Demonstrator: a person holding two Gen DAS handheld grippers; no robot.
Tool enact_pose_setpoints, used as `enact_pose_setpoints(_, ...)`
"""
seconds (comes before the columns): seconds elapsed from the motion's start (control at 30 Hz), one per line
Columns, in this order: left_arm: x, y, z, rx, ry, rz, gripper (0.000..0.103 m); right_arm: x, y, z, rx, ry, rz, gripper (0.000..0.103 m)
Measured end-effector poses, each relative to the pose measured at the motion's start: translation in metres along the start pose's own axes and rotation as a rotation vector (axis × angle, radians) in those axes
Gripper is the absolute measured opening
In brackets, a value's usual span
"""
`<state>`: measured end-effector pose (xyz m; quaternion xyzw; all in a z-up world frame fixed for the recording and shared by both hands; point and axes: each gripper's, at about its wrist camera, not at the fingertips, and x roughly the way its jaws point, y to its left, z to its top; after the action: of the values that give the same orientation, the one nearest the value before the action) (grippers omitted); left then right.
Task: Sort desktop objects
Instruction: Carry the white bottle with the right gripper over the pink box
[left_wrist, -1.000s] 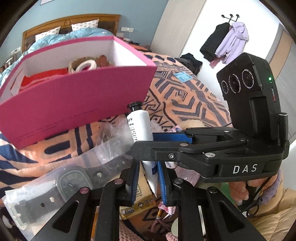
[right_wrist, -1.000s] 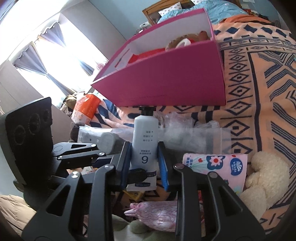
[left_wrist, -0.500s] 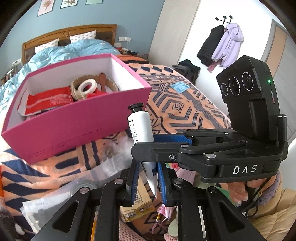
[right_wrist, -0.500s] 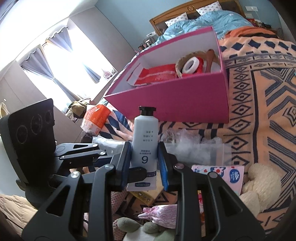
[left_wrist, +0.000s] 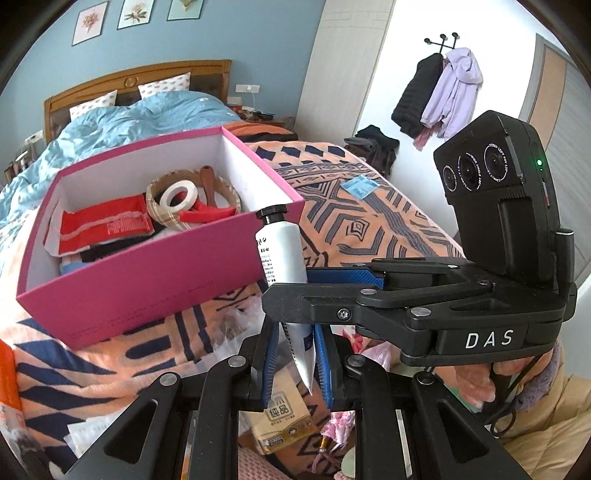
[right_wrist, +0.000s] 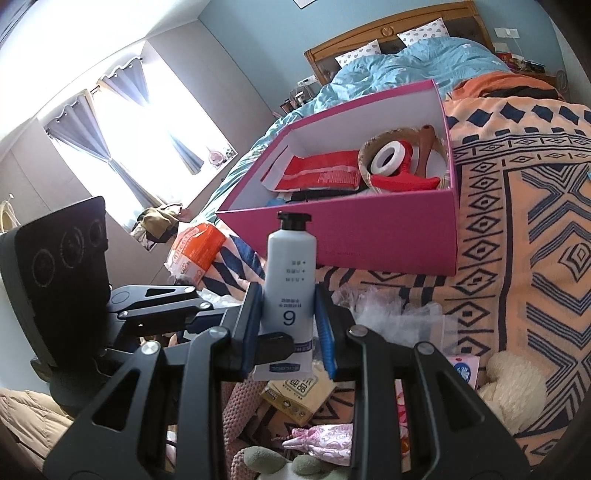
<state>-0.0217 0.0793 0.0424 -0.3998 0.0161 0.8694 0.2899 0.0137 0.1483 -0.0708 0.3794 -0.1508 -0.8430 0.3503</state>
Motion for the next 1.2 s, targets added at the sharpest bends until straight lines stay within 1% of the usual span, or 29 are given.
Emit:
enact_pose_setpoints(0.6, -0.002, 0.007, 0.022, 0.011, -0.015, -0.006, 0.019, -0.003, 0.002, 0.02, -0.016, -0.036, -0.005, 0.031)
enact_pose_setpoints(1.2, 0.0, 0.008, 0.042, 0.039, -0.032, 0.011, 0.019, -0.008, 0.001, 0.038, -0.03, -0.064, -0.006, 0.031)
